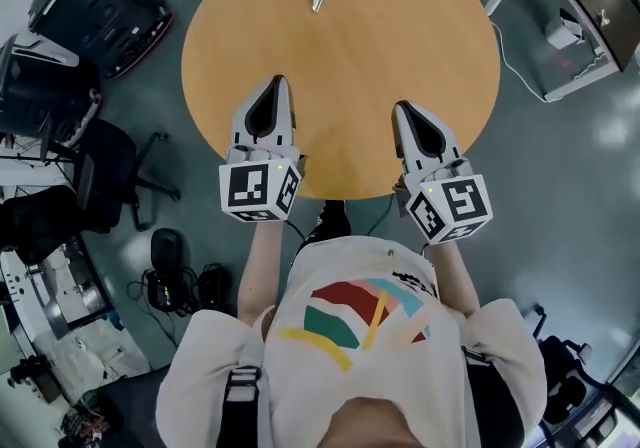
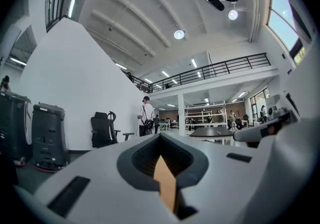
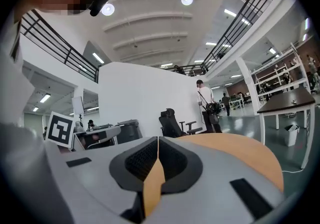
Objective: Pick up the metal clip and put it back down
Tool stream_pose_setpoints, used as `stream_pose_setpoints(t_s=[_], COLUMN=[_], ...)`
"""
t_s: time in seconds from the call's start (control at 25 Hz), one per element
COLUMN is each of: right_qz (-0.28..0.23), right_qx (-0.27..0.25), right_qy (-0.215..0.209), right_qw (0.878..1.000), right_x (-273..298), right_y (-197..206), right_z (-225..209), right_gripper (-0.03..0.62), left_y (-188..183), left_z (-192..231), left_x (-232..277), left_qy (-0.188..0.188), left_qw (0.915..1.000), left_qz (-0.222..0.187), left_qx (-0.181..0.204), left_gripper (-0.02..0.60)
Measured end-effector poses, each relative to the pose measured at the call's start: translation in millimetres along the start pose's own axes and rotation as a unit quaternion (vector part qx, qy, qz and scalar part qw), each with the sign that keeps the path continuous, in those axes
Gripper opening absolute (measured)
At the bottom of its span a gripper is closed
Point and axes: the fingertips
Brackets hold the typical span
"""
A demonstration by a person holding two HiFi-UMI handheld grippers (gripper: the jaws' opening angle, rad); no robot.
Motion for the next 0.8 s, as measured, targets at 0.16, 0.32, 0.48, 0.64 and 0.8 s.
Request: stream_pose_setpoints(t_s=[0.16, 0.32, 0.48, 0.64, 0.8], right_qz=[0.03, 0.08, 0.1, 0.099, 0.093], right_qx=[-0.006, -0.015, -0.017, -0.017, -0.021], right_qy=[-0.006, 0.004, 0.023, 0.032, 0.036], right_qw=[1.0, 0.997, 0.995, 0.994, 0.995], right_x=[104, 168, 211, 232, 245], right_y=[4, 30, 45, 47, 38], right_z=[3, 2, -11, -22, -37], right_gripper=[0.015, 0.015, 0.014, 0.015, 0.015], left_y=[14, 44, 68, 91, 95], left_z=[78, 131, 163, 170, 162], left_x=[64, 108, 152, 175, 190], left_qy=[0.003, 0.014, 0.026, 0.036, 0.041], left_qw=[0.9993, 0.9971, 0.9956, 0.9931, 0.9921], left_qz=[0.017, 0.048, 0.066, 0.086, 0.09], left_qx=[-0.034, -0.057, -0.061, -0.07, -0.077], left_gripper=[0.043, 0.042, 0.041, 0.041, 0.041])
Point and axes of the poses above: the fingertips, and each gripper's own axes: x forward along the fingers, z to its left, y out of its underside, and after that the axes turned 2 degrees about -z, right-handed
